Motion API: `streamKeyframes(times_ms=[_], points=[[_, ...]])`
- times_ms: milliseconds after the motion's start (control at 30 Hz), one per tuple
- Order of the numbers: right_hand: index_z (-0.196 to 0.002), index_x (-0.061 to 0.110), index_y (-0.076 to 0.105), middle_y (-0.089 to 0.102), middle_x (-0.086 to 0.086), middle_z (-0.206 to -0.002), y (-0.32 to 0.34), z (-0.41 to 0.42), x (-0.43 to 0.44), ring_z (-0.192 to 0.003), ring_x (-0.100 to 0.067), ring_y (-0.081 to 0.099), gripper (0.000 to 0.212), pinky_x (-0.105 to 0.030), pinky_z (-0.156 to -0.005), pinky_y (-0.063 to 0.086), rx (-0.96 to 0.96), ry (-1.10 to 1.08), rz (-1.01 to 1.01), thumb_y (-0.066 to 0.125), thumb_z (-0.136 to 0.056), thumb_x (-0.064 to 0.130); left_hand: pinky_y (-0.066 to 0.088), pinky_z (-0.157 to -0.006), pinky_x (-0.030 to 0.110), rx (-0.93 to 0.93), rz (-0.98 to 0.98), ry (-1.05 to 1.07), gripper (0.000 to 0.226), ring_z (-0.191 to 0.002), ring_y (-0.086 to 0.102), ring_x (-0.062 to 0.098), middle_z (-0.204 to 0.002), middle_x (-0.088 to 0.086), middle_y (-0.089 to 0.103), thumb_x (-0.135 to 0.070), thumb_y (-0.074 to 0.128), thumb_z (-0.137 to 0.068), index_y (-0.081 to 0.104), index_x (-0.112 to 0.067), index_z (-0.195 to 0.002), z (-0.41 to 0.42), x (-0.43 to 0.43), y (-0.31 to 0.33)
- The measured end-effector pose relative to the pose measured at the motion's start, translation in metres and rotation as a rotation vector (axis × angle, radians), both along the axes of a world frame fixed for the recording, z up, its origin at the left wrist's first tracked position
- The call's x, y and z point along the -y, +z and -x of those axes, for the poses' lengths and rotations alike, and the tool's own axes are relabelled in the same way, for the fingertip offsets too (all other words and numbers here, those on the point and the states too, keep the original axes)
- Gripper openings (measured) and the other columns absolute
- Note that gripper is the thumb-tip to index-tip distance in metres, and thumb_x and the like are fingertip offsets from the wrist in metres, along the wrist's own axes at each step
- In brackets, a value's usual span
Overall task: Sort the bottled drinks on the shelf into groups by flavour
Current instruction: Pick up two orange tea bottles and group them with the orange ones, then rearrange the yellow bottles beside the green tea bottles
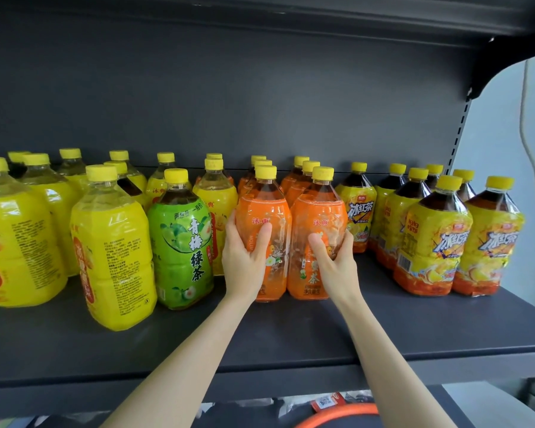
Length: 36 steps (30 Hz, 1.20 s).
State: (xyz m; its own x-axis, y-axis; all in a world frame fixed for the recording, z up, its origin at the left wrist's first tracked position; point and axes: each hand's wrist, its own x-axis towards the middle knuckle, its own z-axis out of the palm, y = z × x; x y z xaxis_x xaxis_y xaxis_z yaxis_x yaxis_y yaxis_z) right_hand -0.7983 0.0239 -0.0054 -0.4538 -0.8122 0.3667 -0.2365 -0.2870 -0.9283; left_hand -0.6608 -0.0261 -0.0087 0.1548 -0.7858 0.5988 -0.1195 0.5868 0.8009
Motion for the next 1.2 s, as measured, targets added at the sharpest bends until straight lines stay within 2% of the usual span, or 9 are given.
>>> streamKeyframes(times_ms=[167, 300, 400, 567, 667, 800, 900, 1033, 1200], points=[[-0.144, 0.019, 0.020, 0.050, 0.003, -0.130, 0.003, -0.001, -0.003, -0.115, -0.016, 0.055, 0.079, -0.031, -0.090, 0.048, -0.003, 0.022, -0.044, 0.061, -0.084, 0.048, 0.045, -0.098, 0.030, 0.014, -0.028, -0.012, 0.087, -0.120, 0.052, 0.017, -0.133, 0.003, 0.053, -0.071, 0.047, -0.075, 0.031, -0.017, -0.142, -0.002, -0.001, 0.002], [-0.145, 0.024, 0.016, 0.047, 0.000, -0.140, 0.007, 0.001, -0.006, -0.124, -0.022, 0.052, 0.118, -0.049, -0.101, 0.046, -0.085, -0.037, -0.108, 0.055, -0.055, 0.088, 0.042, -0.099, 0.031, 0.102, -0.077, -0.034, 0.081, -0.123, 0.049, 0.021, -0.136, 0.004, 0.050, -0.063, 0.047, -0.080, 0.026, -0.018, -0.144, -0.008, -0.007, 0.008], [-0.151, 0.027, 0.007, 0.037, -0.002, -0.150, 0.010, 0.003, -0.012, -0.134, -0.026, 0.041, 0.126, -0.052, -0.107, 0.039, -0.171, -0.047, -0.168, 0.046, -0.052, 0.096, 0.042, -0.103, 0.041, 0.207, -0.139, -0.045, 0.087, -0.123, 0.050, 0.022, -0.137, 0.002, 0.050, -0.071, 0.042, -0.077, 0.023, -0.021, -0.146, -0.017, -0.011, 0.012], [-0.153, 0.022, -0.002, 0.031, -0.001, -0.155, 0.012, -0.004, -0.044, -0.134, -0.026, 0.042, 0.090, -0.049, -0.106, 0.040, -0.409, -0.095, -0.214, 0.053, -0.090, 0.054, 0.049, -0.093, 0.036, 0.432, -0.143, 0.053, 0.065, -0.104, 0.060, 0.019, -0.122, 0.001, 0.062, -0.055, 0.050, -0.088, 0.038, -0.016, -0.139, -0.033, -0.029, 0.015], [-0.151, 0.016, 0.020, 0.037, -0.004, -0.151, 0.007, -0.006, -0.060, -0.129, -0.026, 0.047, 0.070, -0.042, -0.100, 0.042, -0.561, -0.193, -0.189, 0.053, -0.095, 0.041, 0.053, -0.083, 0.033, 0.531, -0.103, 0.174, 0.049, -0.093, 0.064, 0.017, -0.114, 0.002, 0.066, -0.040, 0.056, -0.090, 0.050, -0.013, -0.130, -0.046, -0.044, 0.007], [-0.127, 0.014, 0.056, 0.055, -0.004, -0.133, 0.006, -0.016, -0.076, -0.110, -0.027, 0.058, 0.036, -0.038, -0.085, 0.048, -0.671, -0.265, -0.116, 0.051, -0.097, 0.032, 0.052, -0.063, 0.026, 0.634, -0.012, 0.269, 0.019, -0.072, 0.063, 0.012, -0.087, 0.001, 0.072, -0.030, 0.058, -0.091, 0.067, -0.014, -0.096, -0.067, -0.065, 0.006], [-0.114, 0.014, 0.064, 0.063, -0.005, -0.119, 0.012, -0.031, -0.078, -0.101, -0.027, 0.062, 0.027, -0.040, -0.079, 0.051, -0.683, -0.244, -0.058, 0.054, -0.095, 0.029, 0.054, -0.058, 0.030, 0.676, 0.059, 0.310, 0.018, -0.067, 0.065, 0.015, -0.077, 0.000, 0.071, -0.029, 0.058, -0.090, 0.069, -0.014, -0.092, -0.090, -0.074, 0.012], [-0.111, 0.013, 0.066, 0.067, -0.005, -0.107, 0.033, -0.059, -0.070, -0.092, -0.025, 0.063, 0.024, -0.039, -0.075, 0.053, -0.699, -0.204, 0.044, 0.055, -0.094, 0.027, 0.049, -0.054, 0.022, 0.643, 0.193, 0.348, 0.014, -0.060, 0.060, 0.010, -0.073, 0.000, 0.070, -0.021, 0.061, -0.089, 0.070, -0.011, -0.088, -0.125, -0.078, 0.030], [-0.103, 0.012, 0.067, 0.068, -0.004, -0.104, 0.047, -0.104, -0.047, -0.089, -0.021, 0.064, 0.017, -0.038, -0.075, 0.052, -0.668, -0.116, 0.172, 0.058, -0.092, 0.023, 0.047, -0.065, 0.028, 0.479, 0.372, 0.500, 0.027, -0.083, 0.059, 0.021, -0.093, 0.007, 0.062, -0.031, 0.057, -0.086, 0.065, -0.008, -0.097, -0.171, -0.063, 0.042]])
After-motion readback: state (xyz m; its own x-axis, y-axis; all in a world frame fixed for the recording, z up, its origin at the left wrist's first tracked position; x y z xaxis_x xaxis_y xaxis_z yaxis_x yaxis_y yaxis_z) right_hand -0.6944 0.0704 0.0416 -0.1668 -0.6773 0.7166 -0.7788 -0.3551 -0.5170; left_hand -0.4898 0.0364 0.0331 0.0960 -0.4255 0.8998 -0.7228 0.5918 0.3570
